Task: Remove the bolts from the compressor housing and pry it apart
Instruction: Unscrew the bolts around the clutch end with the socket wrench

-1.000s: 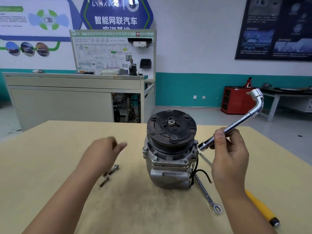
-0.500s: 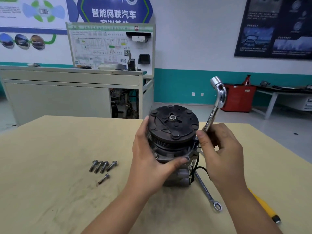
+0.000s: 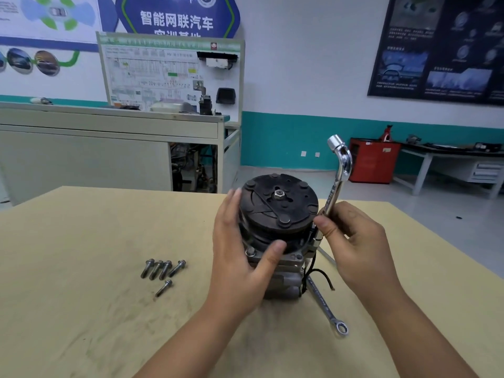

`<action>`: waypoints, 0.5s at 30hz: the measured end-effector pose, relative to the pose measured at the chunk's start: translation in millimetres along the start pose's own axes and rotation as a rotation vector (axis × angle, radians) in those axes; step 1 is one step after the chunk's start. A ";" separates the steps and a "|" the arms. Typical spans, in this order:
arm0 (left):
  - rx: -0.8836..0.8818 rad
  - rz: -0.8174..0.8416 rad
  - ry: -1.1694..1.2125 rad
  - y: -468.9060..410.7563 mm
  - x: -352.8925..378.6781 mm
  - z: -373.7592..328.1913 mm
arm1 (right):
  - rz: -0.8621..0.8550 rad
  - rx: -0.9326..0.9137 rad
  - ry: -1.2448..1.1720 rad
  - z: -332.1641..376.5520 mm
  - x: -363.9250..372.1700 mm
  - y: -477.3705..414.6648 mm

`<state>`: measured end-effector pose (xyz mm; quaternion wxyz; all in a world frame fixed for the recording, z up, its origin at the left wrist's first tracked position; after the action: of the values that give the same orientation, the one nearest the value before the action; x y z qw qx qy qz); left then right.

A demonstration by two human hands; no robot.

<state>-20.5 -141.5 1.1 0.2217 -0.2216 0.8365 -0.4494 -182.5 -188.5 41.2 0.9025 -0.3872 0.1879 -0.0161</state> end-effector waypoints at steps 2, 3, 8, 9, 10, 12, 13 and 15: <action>0.141 -0.021 -0.052 -21.0 -2.1 -22.5 | 0.023 0.019 0.007 1.7 -0.1 -1.2; 0.172 0.005 -0.074 -34.7 -1.4 -33.0 | 0.037 0.032 0.017 2.1 0.3 -1.8; 0.037 0.477 -0.082 -89.5 14.2 -57.4 | 0.090 0.095 0.058 5.2 -1.6 -3.5; 0.031 0.526 -0.009 -93.4 17.8 -59.2 | 0.099 0.107 0.078 6.0 -2.5 -4.1; 0.034 0.559 0.058 -95.1 21.5 -60.6 | 0.103 0.103 0.109 7.8 -4.1 -5.2; 0.030 0.582 0.174 -95.2 27.0 -59.2 | 0.136 0.082 0.185 12.9 -6.6 -8.1; 0.034 0.575 0.204 -94.2 28.0 -57.6 | 0.186 0.099 0.236 14.0 -7.4 -9.3; 0.045 0.536 0.223 -92.7 27.8 -55.6 | 0.294 0.172 0.325 14.5 -13.7 -10.2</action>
<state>-58.6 -167.2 102.9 0.2442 0.0631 0.8742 -0.4149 -188.9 -183.3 62.0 0.8828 -0.2696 0.3828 0.0373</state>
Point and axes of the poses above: each hand's wrist, its own y-axis away from the middle knuckle, its own x-axis out of the palm, z = x × y, the point moved 4 cm from there along -y, towards the middle knuckle, and after that the axes turned 10 degrees about x, right-handed, at the moved point
